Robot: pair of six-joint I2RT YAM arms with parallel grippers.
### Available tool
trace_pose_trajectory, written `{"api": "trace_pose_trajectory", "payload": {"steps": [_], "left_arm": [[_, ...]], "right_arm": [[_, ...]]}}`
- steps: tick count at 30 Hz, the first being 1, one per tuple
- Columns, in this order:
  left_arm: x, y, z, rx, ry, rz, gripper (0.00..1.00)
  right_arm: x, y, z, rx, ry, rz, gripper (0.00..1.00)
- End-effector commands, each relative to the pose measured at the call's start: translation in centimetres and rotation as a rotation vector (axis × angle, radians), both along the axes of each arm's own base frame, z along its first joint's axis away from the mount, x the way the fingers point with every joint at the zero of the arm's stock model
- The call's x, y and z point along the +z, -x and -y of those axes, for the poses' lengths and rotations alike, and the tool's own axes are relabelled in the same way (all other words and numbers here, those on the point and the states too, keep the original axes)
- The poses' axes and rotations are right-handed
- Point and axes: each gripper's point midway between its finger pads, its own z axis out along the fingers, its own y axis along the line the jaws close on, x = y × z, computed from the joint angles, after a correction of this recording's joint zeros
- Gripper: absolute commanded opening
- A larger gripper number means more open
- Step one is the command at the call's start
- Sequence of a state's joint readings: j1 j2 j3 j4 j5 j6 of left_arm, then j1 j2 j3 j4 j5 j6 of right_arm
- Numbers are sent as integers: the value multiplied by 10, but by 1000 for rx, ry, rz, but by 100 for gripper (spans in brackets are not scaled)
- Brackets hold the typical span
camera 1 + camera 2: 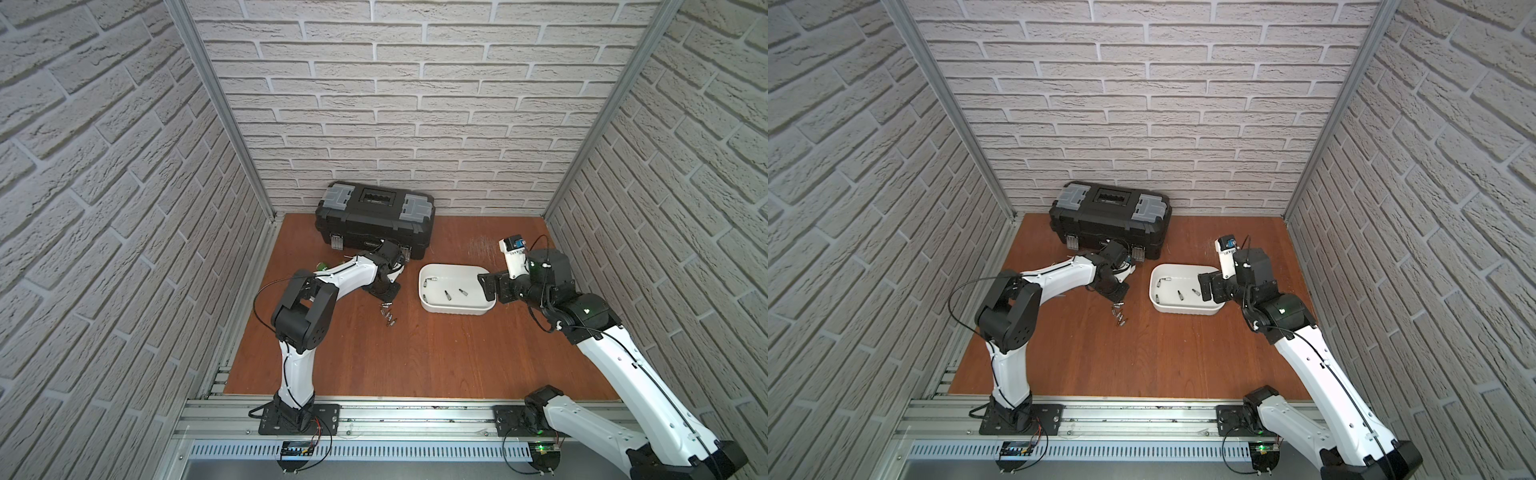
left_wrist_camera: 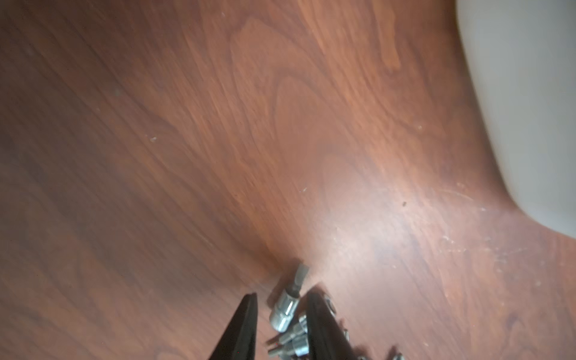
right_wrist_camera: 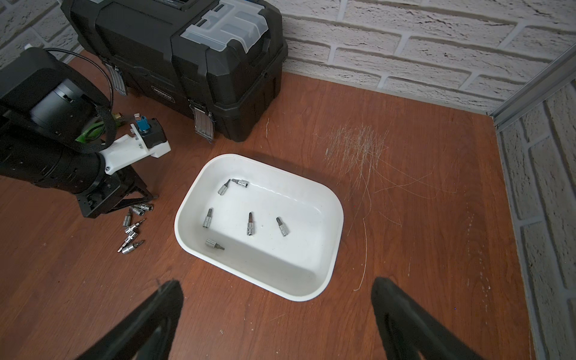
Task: Put the bit on the desktop into the storage box
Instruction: Pick up the screwdriver bit from the center of the board.
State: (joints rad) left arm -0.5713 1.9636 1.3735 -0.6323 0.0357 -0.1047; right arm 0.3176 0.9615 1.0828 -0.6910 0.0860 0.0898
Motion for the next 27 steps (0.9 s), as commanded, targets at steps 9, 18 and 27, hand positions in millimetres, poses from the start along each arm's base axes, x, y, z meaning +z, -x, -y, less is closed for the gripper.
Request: {"api": "trace_pose_trajectory", "payload": {"steps": [9,18,27], "left_arm": [[-6,-4,-3,1,-24,-9,29],[-13,-3,-9,4,-59,-18,28],[-18,-1,-13,3,-74,-22,23]], "right_arm": [[9,-4,2,-13,-4,40,99],[10,-4,3,-16,-1,45,99],[11,-5,2,-13,-4,44,99]]}}
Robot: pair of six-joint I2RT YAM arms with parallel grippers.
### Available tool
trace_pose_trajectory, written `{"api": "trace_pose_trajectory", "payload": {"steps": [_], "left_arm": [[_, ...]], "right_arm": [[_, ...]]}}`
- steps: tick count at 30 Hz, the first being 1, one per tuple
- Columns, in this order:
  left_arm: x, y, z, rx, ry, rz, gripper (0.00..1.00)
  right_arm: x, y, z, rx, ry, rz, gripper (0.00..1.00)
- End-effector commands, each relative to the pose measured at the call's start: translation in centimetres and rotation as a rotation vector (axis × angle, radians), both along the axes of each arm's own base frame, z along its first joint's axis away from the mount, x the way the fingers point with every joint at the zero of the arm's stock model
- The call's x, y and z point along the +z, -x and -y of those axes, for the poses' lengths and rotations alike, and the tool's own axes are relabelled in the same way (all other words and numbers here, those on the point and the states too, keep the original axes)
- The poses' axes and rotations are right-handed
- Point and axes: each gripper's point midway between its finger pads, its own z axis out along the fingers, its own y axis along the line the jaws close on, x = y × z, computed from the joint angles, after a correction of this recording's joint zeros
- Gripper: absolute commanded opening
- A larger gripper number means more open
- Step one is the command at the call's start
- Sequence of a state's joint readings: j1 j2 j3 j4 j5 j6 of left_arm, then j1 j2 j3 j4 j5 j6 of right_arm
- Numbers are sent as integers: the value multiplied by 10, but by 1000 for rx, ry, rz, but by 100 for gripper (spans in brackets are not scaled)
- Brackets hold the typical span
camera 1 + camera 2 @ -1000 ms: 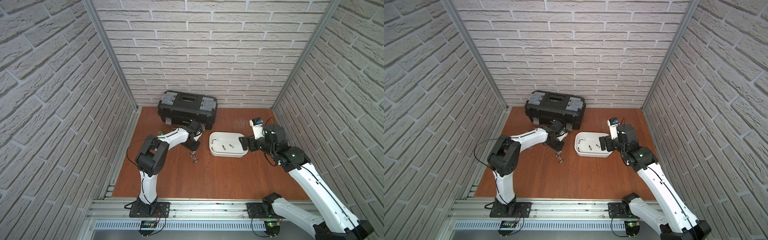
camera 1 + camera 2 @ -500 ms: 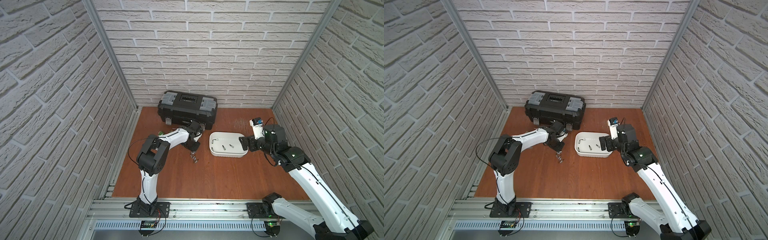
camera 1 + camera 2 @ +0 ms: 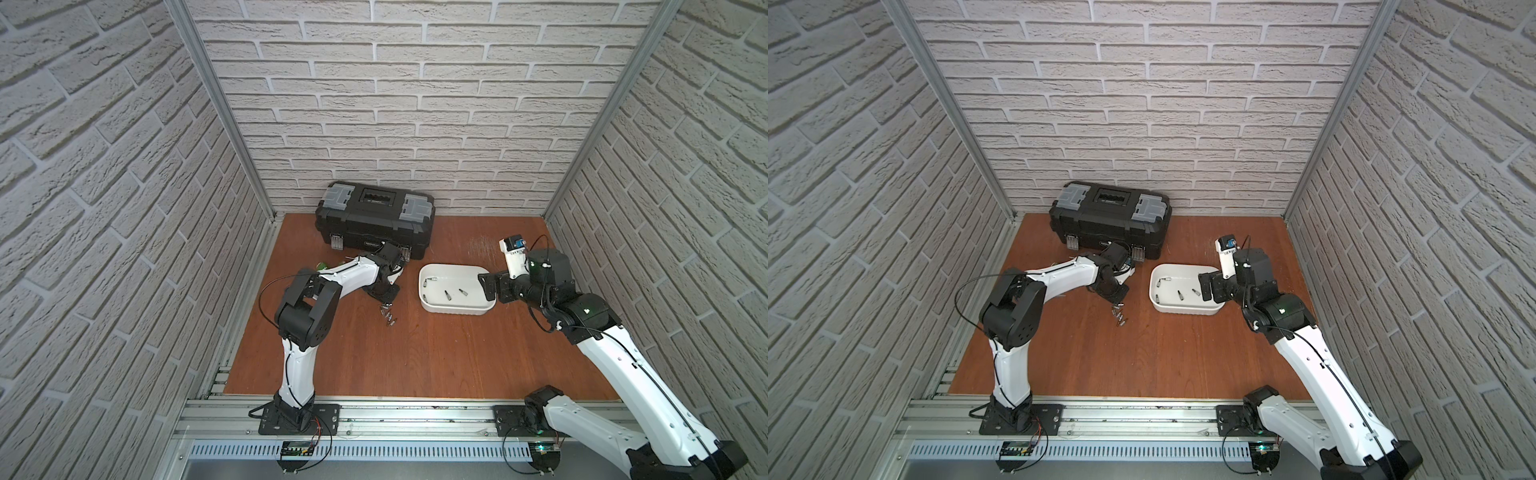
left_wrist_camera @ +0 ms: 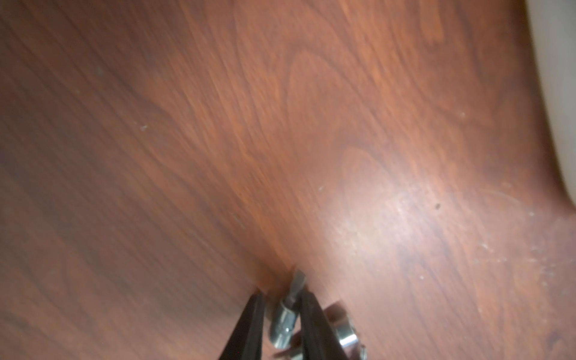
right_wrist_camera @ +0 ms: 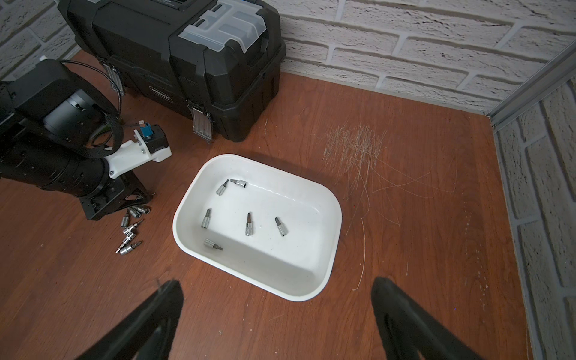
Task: Put the bit on the desktop into the storage box
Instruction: Pick up the screwdriver bit from the center of the board.
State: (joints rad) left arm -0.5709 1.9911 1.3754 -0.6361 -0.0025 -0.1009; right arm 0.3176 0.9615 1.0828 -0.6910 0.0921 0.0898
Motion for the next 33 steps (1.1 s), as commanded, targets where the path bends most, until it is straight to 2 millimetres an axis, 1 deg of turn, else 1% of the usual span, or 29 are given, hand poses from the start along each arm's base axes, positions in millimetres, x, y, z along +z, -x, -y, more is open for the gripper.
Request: {"api": "trace_pose_trajectory", "payload": {"steps": [1,7,17,22,24,27,33], "left_arm": [[-9,0,-6,-1,-29,-21,22],[-14,0,-6,1,-35,-28,19],[-24,-3,-10,8,-73,-37,19],[-24,-1,-8,7,-66,-41,12],[-21,-1,-7,6,-60,-36,11],[-11,-2,-5,7,-44,-17,10],[20,-6,4,13,18,41,10]], "right_arm": [[12,-6,0,-8,-9,47,99],[12,-6,1,-9,-7,49,99],[13,-6,2,-11,-4,51,99],[12,-4,3,-18,0,50,99],[13,-3,5,-24,-1,55,99],[14,-2,7,-33,-2,60,99],[18,1,10,-47,-3,79,99]]}}
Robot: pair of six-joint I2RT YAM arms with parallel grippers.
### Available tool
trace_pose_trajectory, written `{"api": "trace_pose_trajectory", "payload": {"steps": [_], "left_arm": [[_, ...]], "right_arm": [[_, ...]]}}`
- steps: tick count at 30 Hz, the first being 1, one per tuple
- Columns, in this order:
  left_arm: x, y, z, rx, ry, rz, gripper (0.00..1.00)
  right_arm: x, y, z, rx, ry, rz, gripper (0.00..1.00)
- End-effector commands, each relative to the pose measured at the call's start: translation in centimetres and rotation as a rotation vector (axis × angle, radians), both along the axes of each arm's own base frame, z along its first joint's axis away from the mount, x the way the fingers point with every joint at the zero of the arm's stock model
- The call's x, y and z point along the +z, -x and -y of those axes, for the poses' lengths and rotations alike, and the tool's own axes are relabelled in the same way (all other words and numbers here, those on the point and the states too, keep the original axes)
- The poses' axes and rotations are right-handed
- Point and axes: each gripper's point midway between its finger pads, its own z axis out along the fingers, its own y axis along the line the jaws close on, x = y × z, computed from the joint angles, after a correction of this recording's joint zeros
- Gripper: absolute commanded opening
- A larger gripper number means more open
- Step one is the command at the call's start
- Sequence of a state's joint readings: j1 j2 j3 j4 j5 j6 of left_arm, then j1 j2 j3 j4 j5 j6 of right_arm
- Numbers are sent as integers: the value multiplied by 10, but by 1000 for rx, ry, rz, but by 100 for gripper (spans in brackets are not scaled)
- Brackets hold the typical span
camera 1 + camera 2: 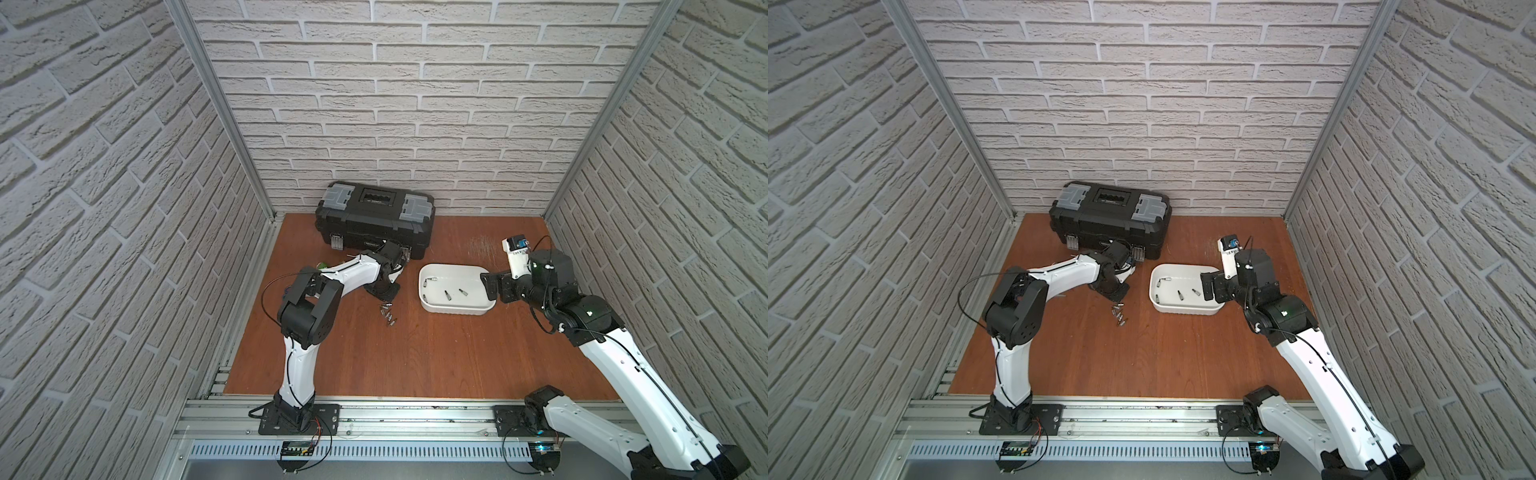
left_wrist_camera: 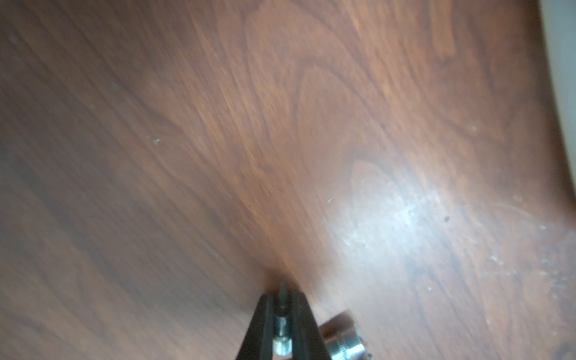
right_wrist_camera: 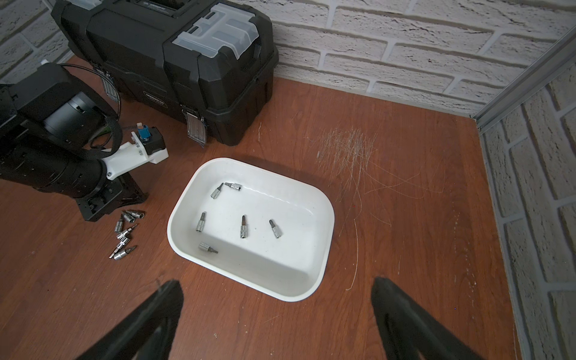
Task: Put the bit on the desktop into the storage box
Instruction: Pick up the screwdriver bit from the center of the board.
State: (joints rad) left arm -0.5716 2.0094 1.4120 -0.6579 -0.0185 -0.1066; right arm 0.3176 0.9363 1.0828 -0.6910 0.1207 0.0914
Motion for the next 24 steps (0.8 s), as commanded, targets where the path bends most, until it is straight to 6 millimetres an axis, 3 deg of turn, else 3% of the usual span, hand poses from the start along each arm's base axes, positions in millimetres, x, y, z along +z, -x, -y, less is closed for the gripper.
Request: {"api": "trace_pose_trajectory", "payload": {"steps": [1,9,17,24], "left_arm": [[24,-2,6,3,44,49,10],[80,-3,32,-35,142,155,11],[133,0,79,-129,191,277,11],[145,-1,121,-209,226,299,11]], "right_arm": [[11,-1,4,-24,-11,51,99],[15,3,7,-34,-14,66,99],[18,5,6,-35,-33,80,99],[19,7,8,-37,-30,84,99]]}}
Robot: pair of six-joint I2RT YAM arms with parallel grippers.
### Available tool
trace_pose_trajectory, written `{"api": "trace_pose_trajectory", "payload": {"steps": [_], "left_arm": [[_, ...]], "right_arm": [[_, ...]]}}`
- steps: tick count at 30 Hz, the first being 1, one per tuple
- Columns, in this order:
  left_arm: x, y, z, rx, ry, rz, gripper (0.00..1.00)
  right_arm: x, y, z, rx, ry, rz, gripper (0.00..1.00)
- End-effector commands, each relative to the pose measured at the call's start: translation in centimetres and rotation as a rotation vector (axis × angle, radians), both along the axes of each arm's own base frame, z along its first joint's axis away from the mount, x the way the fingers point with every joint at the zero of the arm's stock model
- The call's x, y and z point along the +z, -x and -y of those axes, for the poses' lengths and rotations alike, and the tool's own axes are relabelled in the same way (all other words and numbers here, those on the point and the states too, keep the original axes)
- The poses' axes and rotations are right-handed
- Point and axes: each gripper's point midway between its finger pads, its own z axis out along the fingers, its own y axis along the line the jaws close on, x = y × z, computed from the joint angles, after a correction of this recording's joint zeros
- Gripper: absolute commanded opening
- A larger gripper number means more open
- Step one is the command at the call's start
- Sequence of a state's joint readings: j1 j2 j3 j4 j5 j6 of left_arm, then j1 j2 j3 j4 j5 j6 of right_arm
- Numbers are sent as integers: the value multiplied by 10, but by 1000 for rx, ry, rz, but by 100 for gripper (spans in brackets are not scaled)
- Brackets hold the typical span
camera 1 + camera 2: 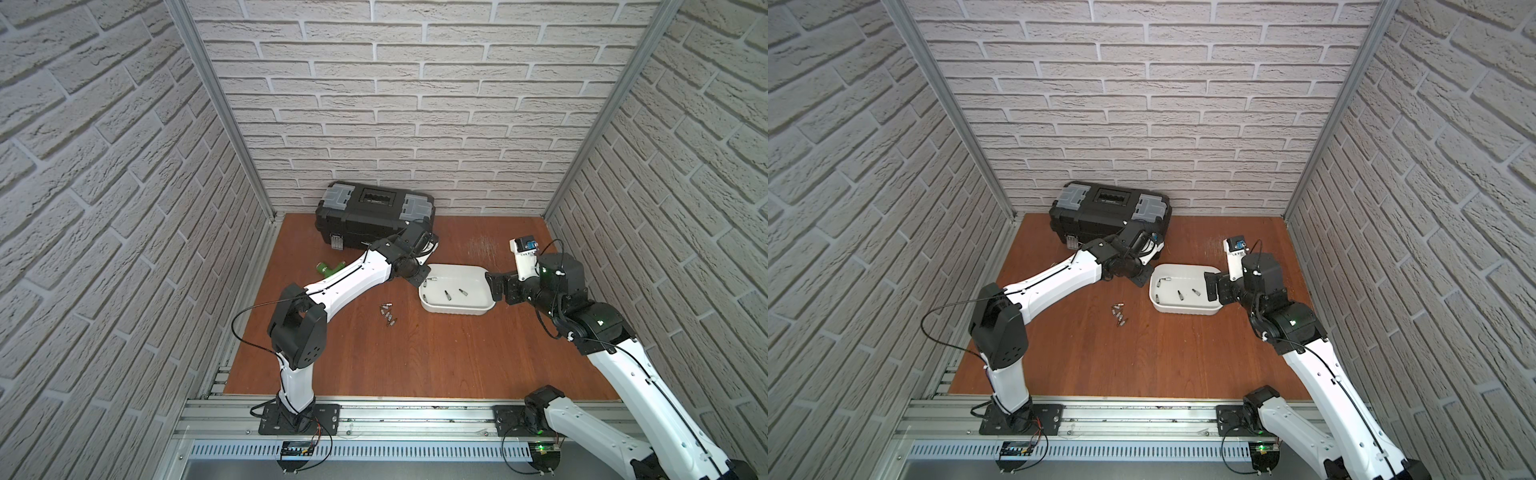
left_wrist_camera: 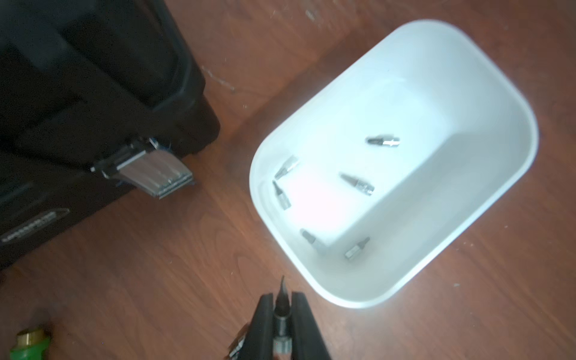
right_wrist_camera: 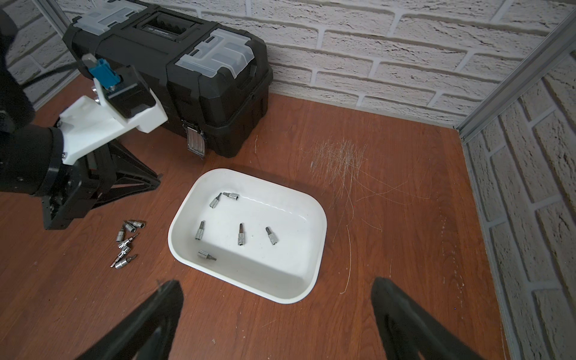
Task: Put the bit on the desktop into the storage box
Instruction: Pick up the screwdriver bit from the center of the board, then place the screwdriver bit in the storage box.
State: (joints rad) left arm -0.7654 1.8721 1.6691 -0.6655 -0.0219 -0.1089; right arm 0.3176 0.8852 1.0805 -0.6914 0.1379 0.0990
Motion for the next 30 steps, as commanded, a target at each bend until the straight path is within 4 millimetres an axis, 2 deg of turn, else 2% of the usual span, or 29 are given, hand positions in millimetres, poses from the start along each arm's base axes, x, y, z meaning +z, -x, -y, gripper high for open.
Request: {"api": "trace_pose_trajectory", "payload": {"steps": [1,7,13,30], "left_arm": [[-5,-3,13,-28,-15,-5,11],[-13,-6,38,-69,-4,-23,11],[-32,-8,56,-100,-13,-51,11],[-82,-11,79,-121,-35,-144,11]], "right_arm": [[7,-1,3,-21,-18,37,99],[10,4,5,-24,-22,49,99],[12,6,7,-29,-17,58,99],[14,5,7,-27,-15,61,99]]}}
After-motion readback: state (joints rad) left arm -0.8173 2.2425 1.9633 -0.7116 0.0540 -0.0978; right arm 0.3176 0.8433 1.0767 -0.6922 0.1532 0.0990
